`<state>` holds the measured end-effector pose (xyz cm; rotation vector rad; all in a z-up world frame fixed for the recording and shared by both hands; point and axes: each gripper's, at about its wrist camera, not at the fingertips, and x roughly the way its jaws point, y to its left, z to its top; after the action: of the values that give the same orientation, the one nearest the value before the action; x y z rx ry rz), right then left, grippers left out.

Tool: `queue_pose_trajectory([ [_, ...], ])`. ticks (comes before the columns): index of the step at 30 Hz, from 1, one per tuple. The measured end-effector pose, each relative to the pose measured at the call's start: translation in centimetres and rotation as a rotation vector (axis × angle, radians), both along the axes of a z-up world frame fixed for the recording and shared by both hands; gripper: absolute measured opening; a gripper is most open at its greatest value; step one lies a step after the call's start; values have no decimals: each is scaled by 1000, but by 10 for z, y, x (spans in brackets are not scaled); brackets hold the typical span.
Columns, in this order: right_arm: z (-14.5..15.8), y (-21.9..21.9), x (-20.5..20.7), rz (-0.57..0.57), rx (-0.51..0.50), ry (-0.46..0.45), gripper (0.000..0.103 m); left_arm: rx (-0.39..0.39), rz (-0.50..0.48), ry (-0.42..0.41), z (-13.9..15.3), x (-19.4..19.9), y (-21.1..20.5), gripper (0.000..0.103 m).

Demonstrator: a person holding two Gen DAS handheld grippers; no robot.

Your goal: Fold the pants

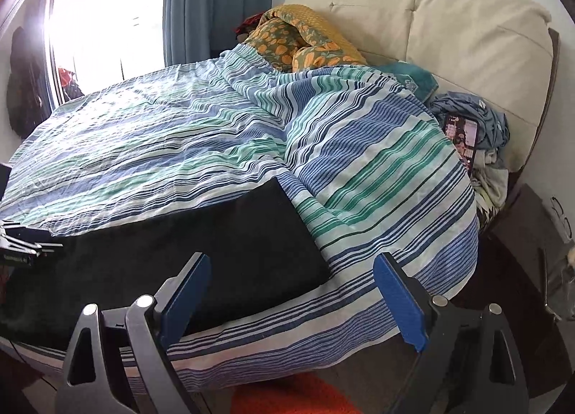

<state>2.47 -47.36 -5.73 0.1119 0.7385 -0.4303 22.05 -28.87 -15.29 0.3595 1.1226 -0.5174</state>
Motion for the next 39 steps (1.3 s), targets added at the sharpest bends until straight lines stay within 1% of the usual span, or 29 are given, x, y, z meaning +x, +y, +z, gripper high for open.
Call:
queue_pose_trajectory([
  [2, 0, 0, 0, 4, -1, -2, 91, 28, -51, -6, -4, -18, -5, 76],
  [3, 0, 1, 0, 7, -4, 0, 91, 30, -72, -5, -5, -28, -5, 76],
  [7, -1, 0, 1, 12, 8, 2, 91, 11, -113, 18, -7, -65, -1, 76],
  [10, -5, -11, 1, 3, 83, 4, 91, 7, -114, 11, -8, -84, 5, 77],
  [14, -13, -34, -5, -38, 216, -14, 91, -16, -92, 14, -12, -93, 12, 80],
  [15, -15, -41, -7, -41, 266, -31, 91, -18, -88, 13, -13, -94, 13, 80],
  [16, -17, -52, -10, -41, 343, -59, 91, -21, -85, 10, -13, -96, 15, 80],
  [18, -25, -82, -20, -66, 555, -152, 91, -24, -84, 7, -14, -97, 17, 81],
  [20, -36, -113, -32, -124, 780, -263, 91, -29, -81, 9, -15, -98, 18, 81],
  [21, -43, -125, -35, -147, 879, -290, 91, -31, -79, 10, -16, -98, 18, 81],
  [22, -49, -134, -35, -156, 957, -294, 90, -33, -78, 11, -16, -98, 18, 81],
  [23, -52, -138, -33, -154, 1004, -292, 87, -37, -76, 11, -16, -98, 19, 82],
  [25, -54, -137, -26, -125, 1031, -260, 87, -41, -71, 10, -17, -97, 18, 82],
  [29, -58, -122, -2, -48, 1005, -133, 85, -41, -67, 9, -16, -96, 18, 82],
  [32, -70, -115, 15, -52, 994, -26, 84, -39, -63, 13, -17, -94, 15, 82],
  [33, -74, -114, 18, -61, 987, -4, 84, -38, -62, 13, -17, -93, 14, 82],
  [34, -77, -112, 21, -57, 991, -2, 84, -38, -61, 12, -17, -93, 13, 82],
  [37, -80, -109, 29, -44, 995, 5, 79, -37, -60, 11, -17, -93, 13, 82],
  [39, -74, -103, 28, -4, 998, -27, 71, -39, -59, 14, -17, -92, 13, 82],
])
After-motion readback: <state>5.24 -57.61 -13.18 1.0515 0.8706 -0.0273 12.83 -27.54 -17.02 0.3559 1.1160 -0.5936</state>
